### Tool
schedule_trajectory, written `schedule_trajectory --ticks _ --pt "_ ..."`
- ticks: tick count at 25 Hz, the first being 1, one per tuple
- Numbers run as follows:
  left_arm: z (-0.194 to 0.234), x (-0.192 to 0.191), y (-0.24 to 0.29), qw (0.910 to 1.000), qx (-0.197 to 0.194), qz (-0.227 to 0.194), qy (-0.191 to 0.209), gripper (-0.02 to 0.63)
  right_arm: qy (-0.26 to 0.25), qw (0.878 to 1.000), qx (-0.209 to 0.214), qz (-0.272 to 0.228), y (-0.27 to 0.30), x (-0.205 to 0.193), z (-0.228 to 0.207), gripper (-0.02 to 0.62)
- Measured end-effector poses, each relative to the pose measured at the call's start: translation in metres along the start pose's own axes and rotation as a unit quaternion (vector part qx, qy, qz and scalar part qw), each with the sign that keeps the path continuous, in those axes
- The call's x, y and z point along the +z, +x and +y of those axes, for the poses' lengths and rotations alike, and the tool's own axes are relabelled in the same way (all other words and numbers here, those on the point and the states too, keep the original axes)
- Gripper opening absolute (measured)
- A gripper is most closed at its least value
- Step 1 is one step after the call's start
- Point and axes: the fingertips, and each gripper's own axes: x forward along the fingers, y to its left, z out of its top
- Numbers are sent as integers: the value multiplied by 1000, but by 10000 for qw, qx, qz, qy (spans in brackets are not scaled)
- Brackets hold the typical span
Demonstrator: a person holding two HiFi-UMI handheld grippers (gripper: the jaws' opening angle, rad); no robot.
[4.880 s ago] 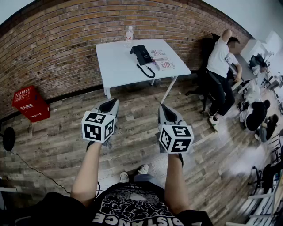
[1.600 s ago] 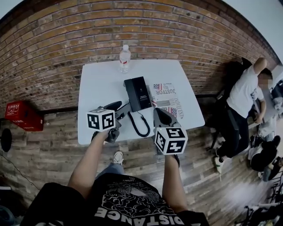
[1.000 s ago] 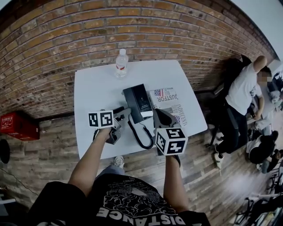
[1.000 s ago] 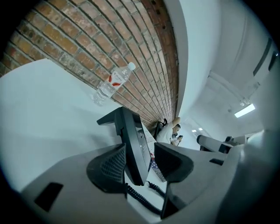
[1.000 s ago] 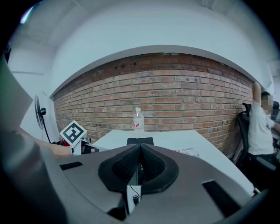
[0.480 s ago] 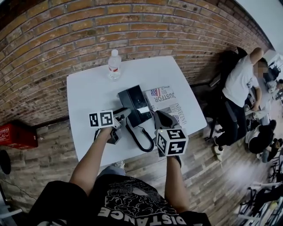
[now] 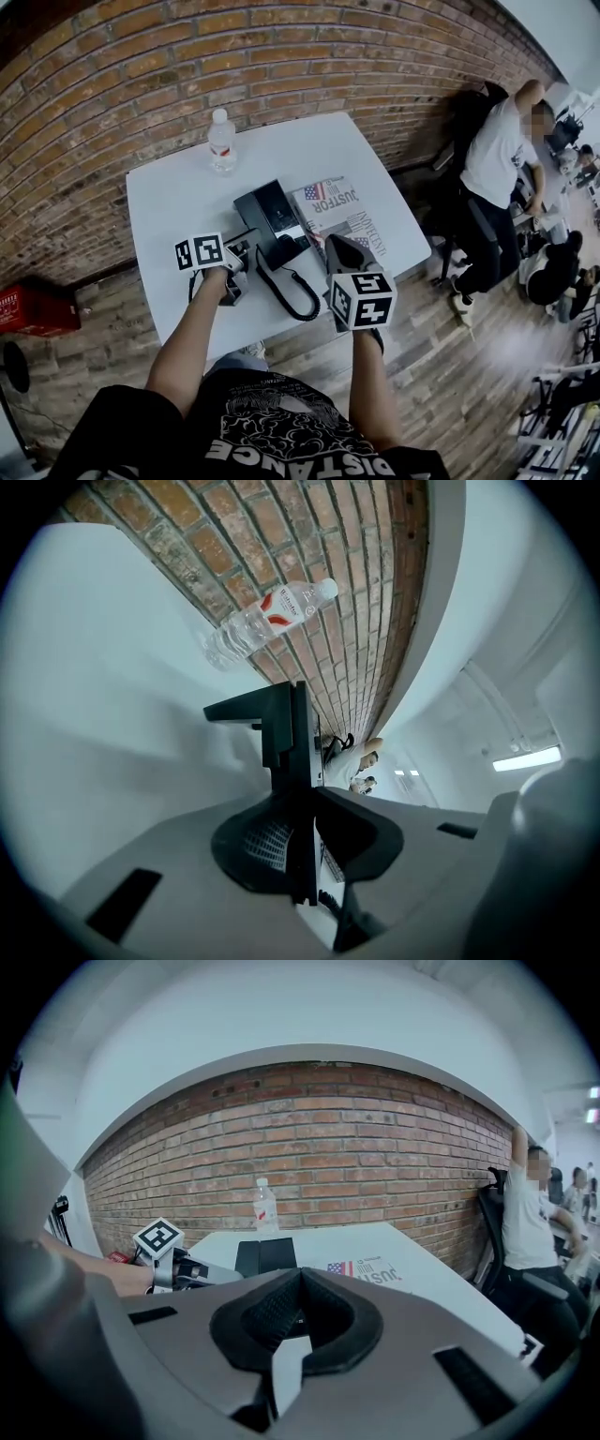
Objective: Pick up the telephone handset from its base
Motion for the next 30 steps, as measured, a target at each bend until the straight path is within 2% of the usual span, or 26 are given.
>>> schedule_trajectory --ticks 3,8,16,22,30 --pt "-5 1 -1 10000 -1 -76 -30 74 48 10000 -26 -39 -6 -1 -4 0" --pt "-25 1 -4 9997 -60 -157 158 72 97 9999 -62 -76 -20 -5 -9 0" --pt "-85 -11 -8 9976 -333 -236 567 72 210 9992 -188 -276 -65 -10 -23 0" --pt "-141 -35 -8 9934 -574 -254 961 72 293 9979 -314 -489 -110 -15 -37 1" --pt "-200 -87 -9 9872 -816 -145 1362 72 286 9959 -514 -688 -174 -24 -50 0"
